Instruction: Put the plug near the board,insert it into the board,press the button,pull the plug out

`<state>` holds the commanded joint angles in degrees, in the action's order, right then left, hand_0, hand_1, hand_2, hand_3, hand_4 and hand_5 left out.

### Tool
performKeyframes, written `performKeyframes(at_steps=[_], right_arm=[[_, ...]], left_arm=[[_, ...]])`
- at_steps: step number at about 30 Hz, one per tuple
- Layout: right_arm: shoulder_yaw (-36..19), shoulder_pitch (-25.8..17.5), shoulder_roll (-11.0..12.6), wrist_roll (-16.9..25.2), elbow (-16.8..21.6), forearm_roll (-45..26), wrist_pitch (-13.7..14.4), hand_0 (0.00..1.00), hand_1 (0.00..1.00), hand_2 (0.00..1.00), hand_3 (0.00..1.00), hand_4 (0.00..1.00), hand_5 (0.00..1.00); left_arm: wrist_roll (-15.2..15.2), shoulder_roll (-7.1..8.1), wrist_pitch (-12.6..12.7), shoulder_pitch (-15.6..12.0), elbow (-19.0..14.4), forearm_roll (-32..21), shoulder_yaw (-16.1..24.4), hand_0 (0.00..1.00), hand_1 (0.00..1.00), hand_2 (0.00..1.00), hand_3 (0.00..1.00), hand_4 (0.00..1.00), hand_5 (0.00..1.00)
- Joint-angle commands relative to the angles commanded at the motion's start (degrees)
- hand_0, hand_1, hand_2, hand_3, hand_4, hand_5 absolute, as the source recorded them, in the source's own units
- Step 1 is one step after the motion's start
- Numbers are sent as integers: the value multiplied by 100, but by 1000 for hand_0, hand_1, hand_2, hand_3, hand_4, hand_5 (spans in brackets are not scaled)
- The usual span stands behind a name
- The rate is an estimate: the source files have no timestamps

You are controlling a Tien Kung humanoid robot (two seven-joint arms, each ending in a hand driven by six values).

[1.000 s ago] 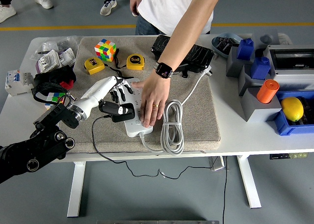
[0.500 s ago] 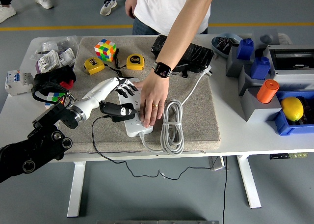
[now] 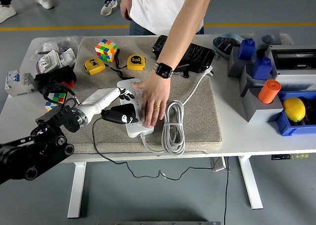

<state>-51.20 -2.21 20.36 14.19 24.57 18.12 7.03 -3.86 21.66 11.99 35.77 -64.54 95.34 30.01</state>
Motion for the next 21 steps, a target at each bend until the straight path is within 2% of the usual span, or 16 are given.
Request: performKeyframes(at_steps=[1,6,7,12,13,21], right_arm=[[-8,-3,-3,1,-2,-1,1,702,706,705,592,998,539],[-58,-3,-16,3,-3,3,3,702,706,705,592,998,539],[-60,-4,-17,2,-2,4,2,704,706,705,591,998,539],[-78,-8,-18,3,-3,6,5,704,706,705,591,998,539],[-84,-9,-19,4,-3,6,6,704,706,705,591,998,539],[-96,20,-29,4,0,16,4,704,706,705,591,998,539]], left_arm=[[-18,-2,13,6,1,24,-10,631,630,664,704,998,299],[-136,-1,31,51,32,279,-61,631,630,664,704,998,299],[-146,1,26,51,36,303,-65,489,541,575,598,998,196],[-216,16,-60,60,-2,321,-73,489,541,575,598,998,196],[-220,16,-55,62,-6,328,-76,399,503,541,563,998,191],[-217,1,-4,108,81,261,-165,371,493,523,549,998,170]])
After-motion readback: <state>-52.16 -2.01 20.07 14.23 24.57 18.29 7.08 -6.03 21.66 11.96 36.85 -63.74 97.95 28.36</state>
